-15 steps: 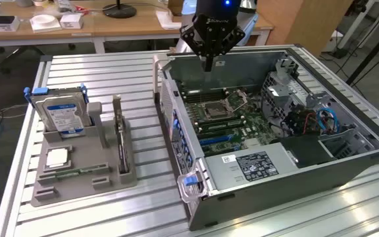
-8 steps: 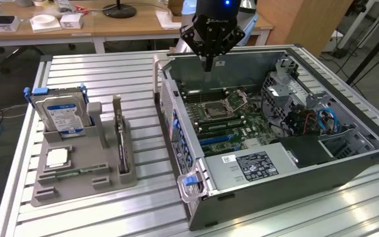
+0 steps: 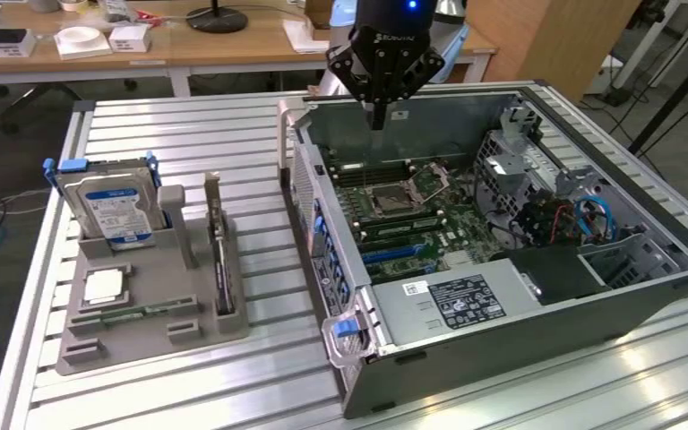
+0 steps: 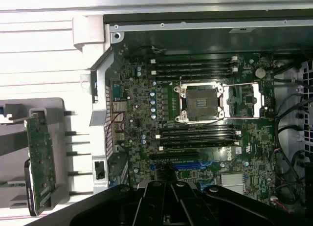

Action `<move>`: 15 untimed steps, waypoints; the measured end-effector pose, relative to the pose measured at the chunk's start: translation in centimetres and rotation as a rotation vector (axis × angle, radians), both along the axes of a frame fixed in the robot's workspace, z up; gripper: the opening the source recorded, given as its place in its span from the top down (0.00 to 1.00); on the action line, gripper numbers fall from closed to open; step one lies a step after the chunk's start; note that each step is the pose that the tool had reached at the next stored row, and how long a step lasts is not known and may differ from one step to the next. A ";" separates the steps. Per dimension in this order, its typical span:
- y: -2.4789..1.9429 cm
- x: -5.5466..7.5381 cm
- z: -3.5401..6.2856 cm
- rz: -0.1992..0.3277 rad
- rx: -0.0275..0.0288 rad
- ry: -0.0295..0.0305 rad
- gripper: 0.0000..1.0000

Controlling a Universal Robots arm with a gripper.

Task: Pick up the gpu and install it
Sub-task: 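Reach for the gpu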

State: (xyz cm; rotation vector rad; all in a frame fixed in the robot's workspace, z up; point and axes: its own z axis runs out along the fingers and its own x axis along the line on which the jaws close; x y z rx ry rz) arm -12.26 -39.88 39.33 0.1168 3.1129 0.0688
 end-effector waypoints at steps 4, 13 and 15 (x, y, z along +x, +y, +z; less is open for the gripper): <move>0.00 -0.3 0.00 0.000 -0.0001 0.0001 0.89; 0.00 -1.3 0.00 0.000 -0.0001 0.0000 0.89; 0.00 -1.5 0.00 0.000 -0.0001 0.0000 0.89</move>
